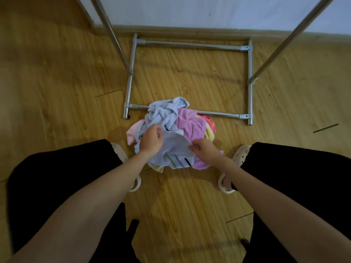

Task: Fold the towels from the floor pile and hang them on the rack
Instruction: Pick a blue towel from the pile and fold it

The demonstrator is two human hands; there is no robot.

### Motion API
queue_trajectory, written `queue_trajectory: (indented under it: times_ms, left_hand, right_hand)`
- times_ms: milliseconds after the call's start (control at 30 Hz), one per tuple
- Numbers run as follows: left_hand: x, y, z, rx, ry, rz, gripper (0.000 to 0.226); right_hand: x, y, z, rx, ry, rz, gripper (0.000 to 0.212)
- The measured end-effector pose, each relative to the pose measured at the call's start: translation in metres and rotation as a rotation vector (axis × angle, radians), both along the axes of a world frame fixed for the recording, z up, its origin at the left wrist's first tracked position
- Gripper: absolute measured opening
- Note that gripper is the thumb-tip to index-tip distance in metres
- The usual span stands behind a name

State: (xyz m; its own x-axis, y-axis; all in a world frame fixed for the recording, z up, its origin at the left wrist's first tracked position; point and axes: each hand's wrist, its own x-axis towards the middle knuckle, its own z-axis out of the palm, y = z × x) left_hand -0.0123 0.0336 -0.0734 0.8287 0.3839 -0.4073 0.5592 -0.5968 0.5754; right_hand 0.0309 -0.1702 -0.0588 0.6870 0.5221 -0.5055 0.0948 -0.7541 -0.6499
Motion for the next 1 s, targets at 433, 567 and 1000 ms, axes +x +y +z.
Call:
queue_trajectory:
  times_ms: [433, 567, 1000]
  left_hand:
    - [-0.065, -0.020, 0.166, -0.048, -0.203, -0.298, 0.018]
    - [-0.077, -0.022, 0.211, -0.015, -0.360, -0.330, 0.027]
    - [-0.090, -0.059, 0.329, 0.083, -0.741, -0.248, 0.023]
  right_hand:
    - [-0.023, 0.001, 0.220, 0.504, -0.117, -0.284, 0.016]
    - [-0.031, 0.007, 0.280, 0.622, -0.136, -0.344, 0.015]
    - [-0.066, 0.003, 0.397, 0.911, -0.221, -0.472, 0.006]
